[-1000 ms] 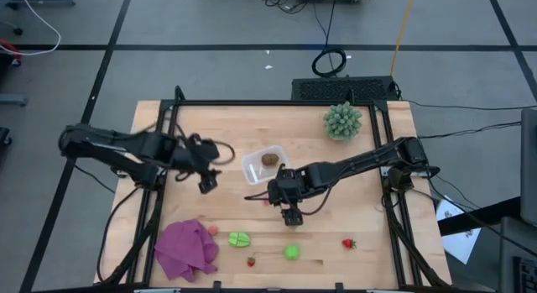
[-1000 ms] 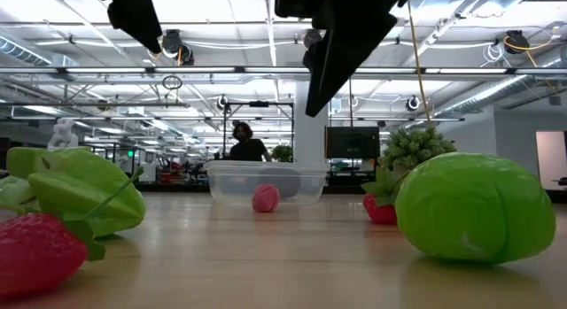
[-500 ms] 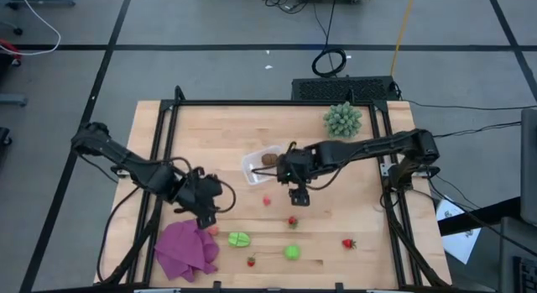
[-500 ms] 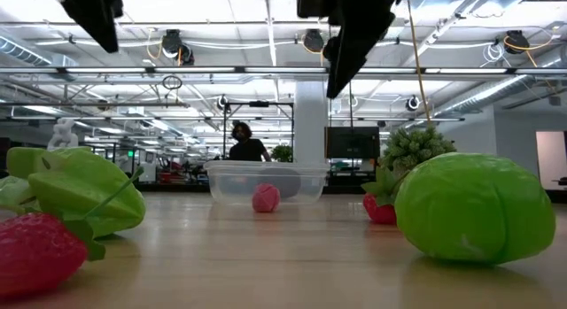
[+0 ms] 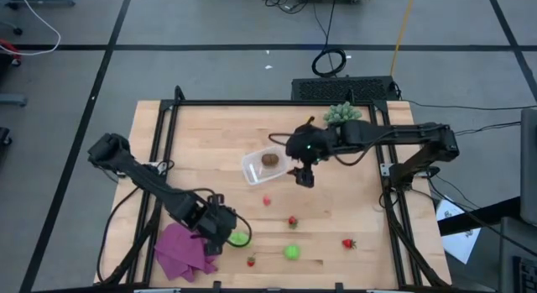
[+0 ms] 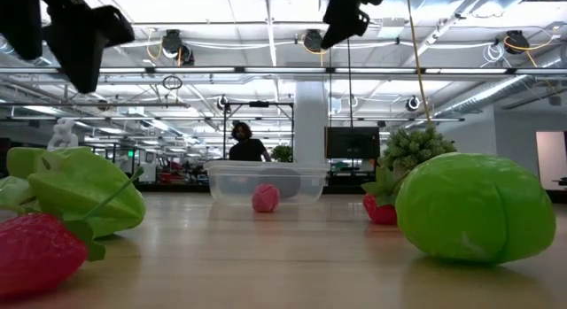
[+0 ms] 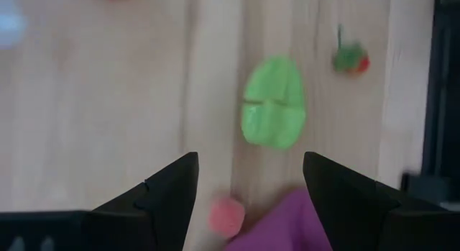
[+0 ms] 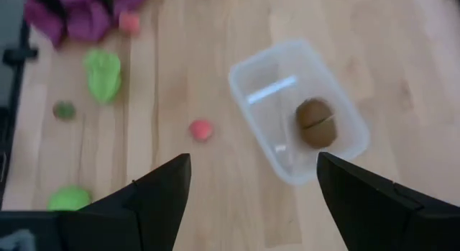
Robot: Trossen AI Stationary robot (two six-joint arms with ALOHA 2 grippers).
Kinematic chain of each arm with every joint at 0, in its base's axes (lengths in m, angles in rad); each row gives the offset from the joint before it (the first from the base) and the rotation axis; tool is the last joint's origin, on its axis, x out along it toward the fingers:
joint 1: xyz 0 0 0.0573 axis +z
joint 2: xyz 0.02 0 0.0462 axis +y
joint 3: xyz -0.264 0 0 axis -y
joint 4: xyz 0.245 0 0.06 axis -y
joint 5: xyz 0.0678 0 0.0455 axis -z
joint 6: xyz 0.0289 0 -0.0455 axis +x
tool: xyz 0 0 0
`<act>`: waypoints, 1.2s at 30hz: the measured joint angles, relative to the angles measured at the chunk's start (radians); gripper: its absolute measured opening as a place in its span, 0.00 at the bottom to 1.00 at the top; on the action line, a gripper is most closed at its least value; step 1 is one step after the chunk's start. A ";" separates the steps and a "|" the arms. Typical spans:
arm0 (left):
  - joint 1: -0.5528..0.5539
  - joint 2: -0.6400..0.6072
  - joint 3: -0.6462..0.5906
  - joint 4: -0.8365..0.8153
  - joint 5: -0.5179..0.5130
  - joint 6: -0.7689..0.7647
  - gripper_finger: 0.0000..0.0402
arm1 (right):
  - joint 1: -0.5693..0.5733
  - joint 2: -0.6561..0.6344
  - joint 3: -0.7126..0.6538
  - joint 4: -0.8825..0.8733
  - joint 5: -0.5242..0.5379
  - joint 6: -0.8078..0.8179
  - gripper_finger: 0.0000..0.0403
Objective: Pick and placing Produce into tupperware
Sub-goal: Put the green starfruit into the transparent container
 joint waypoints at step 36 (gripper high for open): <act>0.019 0.126 0.001 0.182 0.070 0.186 0.64 | -0.035 -0.014 0.000 0.079 -0.001 0.001 0.73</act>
